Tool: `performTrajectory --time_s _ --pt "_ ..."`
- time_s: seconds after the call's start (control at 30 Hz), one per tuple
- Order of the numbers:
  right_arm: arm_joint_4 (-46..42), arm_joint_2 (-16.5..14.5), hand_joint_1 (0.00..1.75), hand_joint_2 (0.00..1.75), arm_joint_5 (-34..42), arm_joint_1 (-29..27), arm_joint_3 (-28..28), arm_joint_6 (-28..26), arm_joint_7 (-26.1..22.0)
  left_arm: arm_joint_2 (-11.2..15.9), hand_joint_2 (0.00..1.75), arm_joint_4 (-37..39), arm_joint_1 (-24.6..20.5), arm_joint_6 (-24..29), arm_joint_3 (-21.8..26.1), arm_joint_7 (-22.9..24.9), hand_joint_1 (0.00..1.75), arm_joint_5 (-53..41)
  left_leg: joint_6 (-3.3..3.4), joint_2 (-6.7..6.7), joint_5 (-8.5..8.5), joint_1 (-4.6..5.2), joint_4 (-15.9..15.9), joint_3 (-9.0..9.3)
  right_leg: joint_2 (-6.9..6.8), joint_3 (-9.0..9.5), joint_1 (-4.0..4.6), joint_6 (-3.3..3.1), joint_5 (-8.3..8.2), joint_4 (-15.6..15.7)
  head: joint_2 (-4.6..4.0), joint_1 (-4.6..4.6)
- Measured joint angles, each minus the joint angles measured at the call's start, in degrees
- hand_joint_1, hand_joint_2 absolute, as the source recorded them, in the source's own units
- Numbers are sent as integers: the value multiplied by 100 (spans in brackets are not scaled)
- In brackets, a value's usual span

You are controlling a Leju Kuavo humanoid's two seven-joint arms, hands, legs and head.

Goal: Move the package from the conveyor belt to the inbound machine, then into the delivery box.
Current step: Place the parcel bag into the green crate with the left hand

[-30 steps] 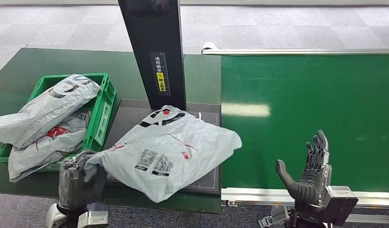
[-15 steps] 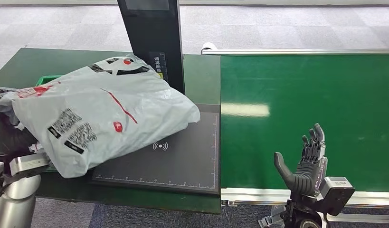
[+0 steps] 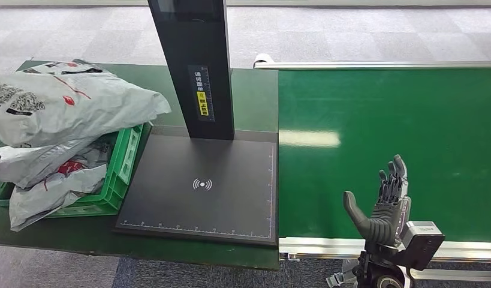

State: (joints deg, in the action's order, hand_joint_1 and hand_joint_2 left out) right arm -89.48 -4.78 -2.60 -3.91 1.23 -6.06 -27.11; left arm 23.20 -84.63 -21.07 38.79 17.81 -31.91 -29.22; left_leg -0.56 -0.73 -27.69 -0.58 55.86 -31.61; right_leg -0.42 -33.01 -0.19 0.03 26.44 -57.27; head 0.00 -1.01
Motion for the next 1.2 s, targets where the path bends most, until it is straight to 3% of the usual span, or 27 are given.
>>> performTrajectory --time_s 0.2,0.47,0.6,0.63,0.77,0.83,0.93,0.97,1.03,1.2 --pt "0 4 0 175 0 21 33 -4 8 112 175 518 -157 58 220 60 175 -189 0 2 0 1 0 -4 -1 0 -1 0 0 0 0 1" --pt "0 14 0 175 0 26 56 -56 52 169 175 1559 -516 77 924 -184 175 -1547 -1 -1 0 0 0 -4 0 -5 0 0 0 0 0 0" --pt "0 21 0 175 4 26 56 -66 61 240 175 1994 -612 77 1156 -229 175 -1537 -1 1 0 -2 0 -5 0 -6 2 0 0 0 0 2" --pt "0 21 0 175 6 26 56 -68 62 258 175 2069 -630 77 1180 -235 165 -1520 -1 1 0 -2 0 -5 0 -5 2 0 0 0 0 1" --pt "0 21 0 175 11 27 56 -72 64 305 175 2293 -708 77 1229 -144 171 -1669 -1 1 0 0 1 -6 0 -6 1 0 0 0 0 2" --pt "0 22 0 175 16 29 56 -84 66 311 175 2385 -742 78 1185 174 148 -2117 -1 3 0 0 1 -5 -1 -5 0 0 0 0 0 2" --pt "0 21 0 175 29 30 56 -102 76 322 175 2523 -793 82 1076 919 29 -3008 -1 2 0 0 1 -5 -1 -4 0 0 0 0 0 2" --pt "0 22 0 175 34 29 56 -103 80 336 175 2583 -817 84 1040 1128 1 -3208 -1 -1 0 0 1 -4 1 -5 0 0 -1 0 0 1" --pt "0 22 0 175 45 24 55 -108 87 378 175 2731 -871 84 940 1358 0 -3316 -1 -2 0 0 1 -3 2 -7 1 0 -1 0 0 1" --pt "0 23 0 175 54 19 52 -119 89 428 175 3008 -924 81 665 1421 0 -3106 -1 -4 1 -1 1 -4 3 -7 1 0 -1 0 0 2"
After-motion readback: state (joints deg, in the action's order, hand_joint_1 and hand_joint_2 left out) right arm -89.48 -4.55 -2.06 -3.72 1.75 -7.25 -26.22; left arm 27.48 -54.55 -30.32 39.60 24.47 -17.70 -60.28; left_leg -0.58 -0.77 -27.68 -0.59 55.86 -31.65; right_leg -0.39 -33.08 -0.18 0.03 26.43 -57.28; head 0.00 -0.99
